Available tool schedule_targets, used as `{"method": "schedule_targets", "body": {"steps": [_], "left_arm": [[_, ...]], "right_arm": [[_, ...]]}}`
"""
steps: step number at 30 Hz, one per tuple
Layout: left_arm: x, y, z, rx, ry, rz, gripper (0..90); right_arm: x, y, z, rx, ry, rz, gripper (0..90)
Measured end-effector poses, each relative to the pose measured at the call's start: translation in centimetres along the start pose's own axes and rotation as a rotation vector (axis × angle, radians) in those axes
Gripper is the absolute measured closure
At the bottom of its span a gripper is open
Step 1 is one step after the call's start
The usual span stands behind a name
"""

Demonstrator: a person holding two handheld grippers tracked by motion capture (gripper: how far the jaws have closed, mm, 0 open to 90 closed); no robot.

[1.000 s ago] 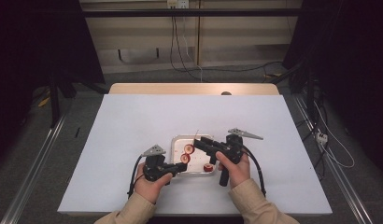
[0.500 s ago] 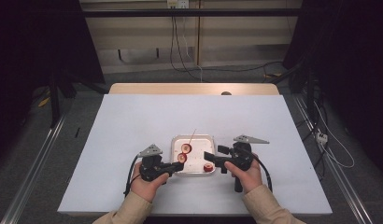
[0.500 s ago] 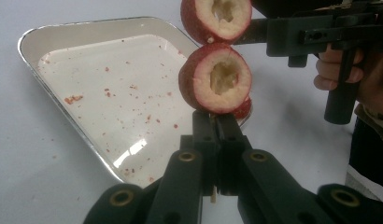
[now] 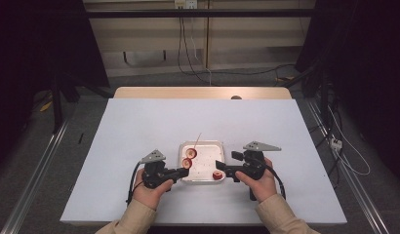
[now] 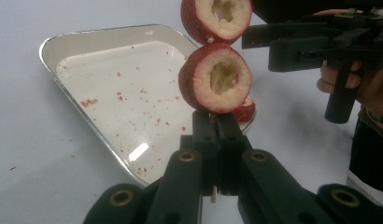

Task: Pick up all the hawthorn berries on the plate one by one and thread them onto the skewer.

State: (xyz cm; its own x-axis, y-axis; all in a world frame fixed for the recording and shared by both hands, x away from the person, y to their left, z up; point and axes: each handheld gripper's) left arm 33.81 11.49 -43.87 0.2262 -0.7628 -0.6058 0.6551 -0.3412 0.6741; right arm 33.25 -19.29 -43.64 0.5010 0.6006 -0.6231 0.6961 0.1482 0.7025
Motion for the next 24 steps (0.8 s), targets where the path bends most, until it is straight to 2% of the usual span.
{"method": "schedule_targets", "body": {"steps": [4,8,11,14,16,18,22,24], "left_arm": [[-0.17,-0.01,-0.01,-0.004,0.001,0.007,88.9],[-0.39,-0.04,-0.12,0.002,0.004,0.006,88.8],[-0.50,-0.11,-0.12,-0.010,0.005,0.011,88.9],[-0.63,-0.11,-0.10,-0.008,0.005,0.016,88.9],[-0.65,-0.11,-0.09,-0.004,0.006,0.018,88.9],[-0.66,-0.12,-0.03,-0.009,0.005,0.018,88.9],[-0.70,-0.13,-0.03,-0.008,0.004,0.018,88.8],[-0.69,-0.15,-0.04,-0.008,0.006,0.017,88.8]], "right_arm": [[0.15,-0.12,-0.11,-0.028,-0.014,-0.019,17.8],[0.10,-0.12,-0.17,-0.033,-0.015,-0.025,18.7],[0.05,-0.11,-0.19,-0.042,-0.018,-0.030,20.2],[-0.02,-0.15,-0.22,-0.055,-0.024,-0.031,23.9],[-0.04,-0.20,-0.25,-0.072,-0.018,-0.042,29.8],[-0.04,-0.25,-0.33,-0.089,-0.028,-0.051,31.0],[-0.01,-0.41,-0.45,-0.128,-0.030,-0.063,40.1],[0.04,-0.53,-0.50,-0.127,-0.020,-0.072,44.4]]}}
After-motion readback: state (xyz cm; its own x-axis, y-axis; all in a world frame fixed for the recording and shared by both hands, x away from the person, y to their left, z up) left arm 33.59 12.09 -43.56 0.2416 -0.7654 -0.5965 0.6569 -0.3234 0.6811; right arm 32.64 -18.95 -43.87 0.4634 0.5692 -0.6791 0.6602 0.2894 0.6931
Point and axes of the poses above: each handheld gripper's, and its own axes: x roughly forward along the jaws, y roughly out of its top, z roughly to its right, and after that the axes turned 11 degrees about -z, right-handed
